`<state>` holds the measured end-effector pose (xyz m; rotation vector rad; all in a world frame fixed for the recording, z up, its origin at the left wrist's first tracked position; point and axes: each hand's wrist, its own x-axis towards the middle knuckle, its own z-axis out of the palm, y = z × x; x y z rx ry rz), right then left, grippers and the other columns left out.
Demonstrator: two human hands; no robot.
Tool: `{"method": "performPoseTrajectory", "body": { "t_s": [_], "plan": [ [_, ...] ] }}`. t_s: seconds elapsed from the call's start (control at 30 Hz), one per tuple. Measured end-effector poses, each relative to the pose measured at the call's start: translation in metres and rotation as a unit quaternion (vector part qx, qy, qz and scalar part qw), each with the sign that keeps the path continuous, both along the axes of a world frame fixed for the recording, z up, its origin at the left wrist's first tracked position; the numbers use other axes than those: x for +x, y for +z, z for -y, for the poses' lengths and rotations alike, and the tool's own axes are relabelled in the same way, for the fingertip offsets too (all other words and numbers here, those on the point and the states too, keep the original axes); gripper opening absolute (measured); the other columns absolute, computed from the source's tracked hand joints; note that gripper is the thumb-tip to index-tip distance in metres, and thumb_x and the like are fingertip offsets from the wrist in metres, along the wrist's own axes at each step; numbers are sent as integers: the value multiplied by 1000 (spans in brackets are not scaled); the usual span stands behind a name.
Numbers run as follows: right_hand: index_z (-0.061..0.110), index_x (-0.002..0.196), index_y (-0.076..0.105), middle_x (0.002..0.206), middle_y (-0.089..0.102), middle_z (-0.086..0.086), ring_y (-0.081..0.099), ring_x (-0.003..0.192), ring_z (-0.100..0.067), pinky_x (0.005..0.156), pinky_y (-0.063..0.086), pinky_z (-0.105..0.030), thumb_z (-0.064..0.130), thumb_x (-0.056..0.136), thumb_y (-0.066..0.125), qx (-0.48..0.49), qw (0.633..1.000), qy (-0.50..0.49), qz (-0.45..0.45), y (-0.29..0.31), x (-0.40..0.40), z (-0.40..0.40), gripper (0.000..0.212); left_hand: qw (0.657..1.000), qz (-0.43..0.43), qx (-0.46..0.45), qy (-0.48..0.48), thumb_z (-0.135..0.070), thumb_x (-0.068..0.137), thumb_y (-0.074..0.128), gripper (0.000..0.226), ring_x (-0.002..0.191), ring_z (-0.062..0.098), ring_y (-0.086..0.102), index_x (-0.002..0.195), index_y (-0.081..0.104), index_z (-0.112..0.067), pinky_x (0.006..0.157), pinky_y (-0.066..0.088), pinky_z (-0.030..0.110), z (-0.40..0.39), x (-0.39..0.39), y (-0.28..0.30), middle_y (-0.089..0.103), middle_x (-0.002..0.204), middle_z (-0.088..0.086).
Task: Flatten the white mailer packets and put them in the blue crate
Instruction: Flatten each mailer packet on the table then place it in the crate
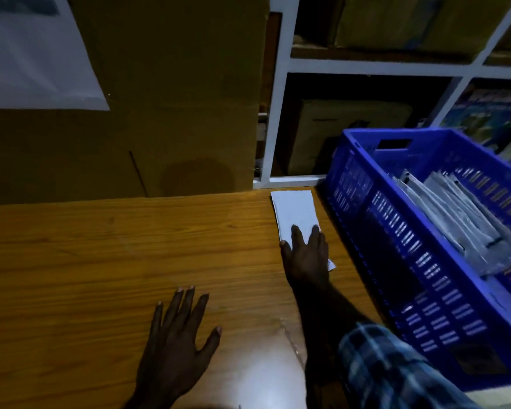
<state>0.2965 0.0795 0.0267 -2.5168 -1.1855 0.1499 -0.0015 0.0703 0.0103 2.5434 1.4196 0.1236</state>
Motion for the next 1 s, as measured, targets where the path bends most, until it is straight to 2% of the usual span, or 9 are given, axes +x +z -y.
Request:
{"method": "performPoseTrajectory", "body": {
  "t_s": [0.2,0.33,0.4,0.5,0.57,0.67,0.8,0.9,1.0],
  "plan": [
    [21,131,46,148,30,-21,28,131,-35,107,35,-47,36,90,55,70,997,-11,-35,2,10,-7,45,1000,25,17,-1,-73,91,23,73,146,13,16,148,39,-31,116,1,33,1,-1,-3,31,156,-2],
    [25,136,43,155,22,-24,23,141,-38,114,31,-50,45,92,52,67,998,7,-15,-11,12,0,49,999,35,26,3,-75,90,20,74,146,12,15,148,39,-33,115,7,36,1,1,-3,28,156,-6],
    [22,135,45,152,30,-24,28,138,-39,111,34,-50,41,96,51,84,996,27,2,-13,14,1,44,999,33,32,5,-75,90,20,74,147,13,16,149,38,-33,116,6,36,2,1,-3,27,157,-6],
    [20,129,52,140,48,-13,42,127,-31,101,44,-42,27,96,53,144,988,49,-35,-6,18,0,34,999,23,42,6,-75,89,18,77,147,11,13,151,32,-32,118,-2,32,3,1,-2,23,159,-6],
    [19,128,55,133,55,-6,48,122,-25,97,44,-35,26,96,56,193,977,71,-62,3,14,3,33,998,33,44,10,-77,88,15,82,148,10,11,154,24,-30,119,-1,32,3,2,-2,19,160,-7],
    [21,130,55,132,57,3,51,119,-14,94,44,-27,28,96,59,253,949,127,-142,29,-7,14,36,996,80,39,25,-79,87,18,86,150,9,4,156,7,-29,120,8,37,4,3,1,3,163,-8],
    [25,142,47,132,60,3,57,115,-11,86,44,-21,18,90,60,210,921,250,-214,58,-33,36,53,975,203,68,64,-65,88,40,88,151,14,1,156,-1,-28,118,18,44,14,5,14,-1,164,-5],
    [36,115,61,102,68,14,63,96,-2,74,49,-23,8,79,56,159,903,327,-230,71,-50,68,46,959,249,134,33,-57,94,38,82,150,28,11,155,14,-6,115,22,57,18,3,20,11,163,11],
    [40,87,56,78,60,15,60,77,-2,61,44,-25,6,72,58,103,897,387,-186,79,-64,97,37,947,267,176,-24,-47,97,41,75,147,35,20,149,26,5,116,21,58,22,0,19,21,159,18]
  ]
}}
